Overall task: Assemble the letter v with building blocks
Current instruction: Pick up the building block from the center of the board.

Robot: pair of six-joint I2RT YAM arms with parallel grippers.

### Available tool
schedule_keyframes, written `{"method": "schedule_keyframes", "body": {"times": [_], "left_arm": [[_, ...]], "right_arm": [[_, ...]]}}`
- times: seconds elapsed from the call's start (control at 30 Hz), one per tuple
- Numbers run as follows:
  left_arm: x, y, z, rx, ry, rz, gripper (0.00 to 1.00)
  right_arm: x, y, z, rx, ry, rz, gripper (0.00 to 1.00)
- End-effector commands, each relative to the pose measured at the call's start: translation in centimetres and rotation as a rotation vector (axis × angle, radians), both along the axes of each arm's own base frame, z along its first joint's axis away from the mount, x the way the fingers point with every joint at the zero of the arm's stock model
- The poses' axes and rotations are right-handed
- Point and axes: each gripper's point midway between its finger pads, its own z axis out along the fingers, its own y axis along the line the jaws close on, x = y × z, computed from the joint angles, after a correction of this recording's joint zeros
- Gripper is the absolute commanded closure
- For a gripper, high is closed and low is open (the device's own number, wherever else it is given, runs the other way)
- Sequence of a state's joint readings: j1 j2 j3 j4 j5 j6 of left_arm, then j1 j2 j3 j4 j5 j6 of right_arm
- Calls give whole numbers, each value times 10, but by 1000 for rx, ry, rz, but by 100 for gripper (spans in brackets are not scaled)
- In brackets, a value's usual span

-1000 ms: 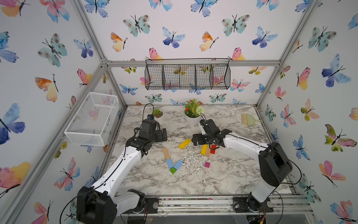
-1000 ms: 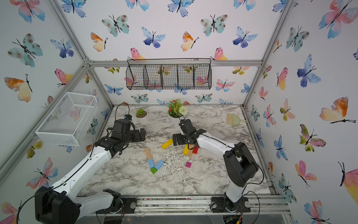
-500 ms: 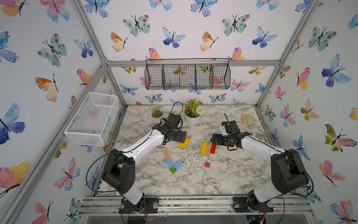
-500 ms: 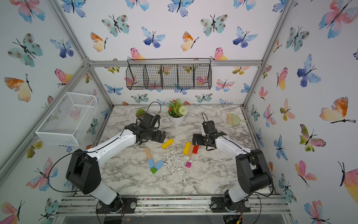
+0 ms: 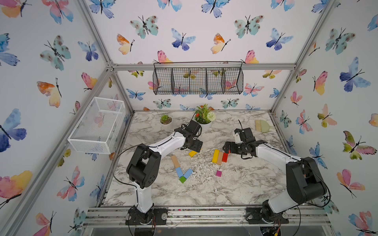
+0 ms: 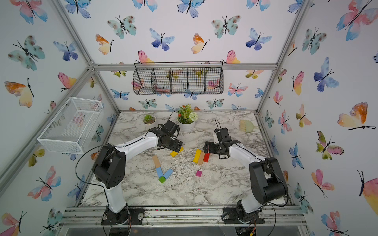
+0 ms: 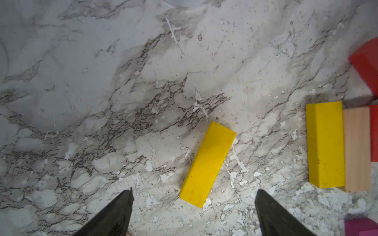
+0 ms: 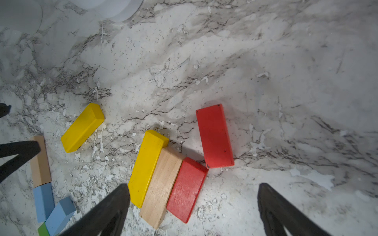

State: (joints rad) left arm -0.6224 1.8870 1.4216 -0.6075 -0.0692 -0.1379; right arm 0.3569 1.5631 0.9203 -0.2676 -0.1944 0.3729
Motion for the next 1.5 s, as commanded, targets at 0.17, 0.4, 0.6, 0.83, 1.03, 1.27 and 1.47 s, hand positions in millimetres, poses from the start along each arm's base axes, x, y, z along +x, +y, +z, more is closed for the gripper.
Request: {"method": "schedule_keyframes", "body": {"times": [0.17, 0.4, 0.6, 0.83, 1.03, 1.27, 1.47], "left_arm": [[-8, -3, -29, 49, 51, -19, 11], [-9, 0, -44, 72, 64, -12, 18], [-5, 2, -49, 86, 50, 0, 24], [-4, 2, -68, 109, 74, 5, 27], [-5, 3, -71, 112, 79, 4, 39], [-7, 3, -68, 104, 78, -1, 55], [-12, 2, -69, 94, 92, -12, 69]], "right_arm": [[-2, 1, 1, 11, -11, 16, 1], [-2, 1, 0, 14, -4, 19, 1], [-2, 2, 0, 14, -4, 20, 1], [-3, 1, 0, 13, -4, 20, 1], [-4, 0, -1, 9, -2, 19, 1], [-5, -1, 0, 4, -4, 17, 1], [-5, -2, 0, 2, -4, 16, 1]]}}
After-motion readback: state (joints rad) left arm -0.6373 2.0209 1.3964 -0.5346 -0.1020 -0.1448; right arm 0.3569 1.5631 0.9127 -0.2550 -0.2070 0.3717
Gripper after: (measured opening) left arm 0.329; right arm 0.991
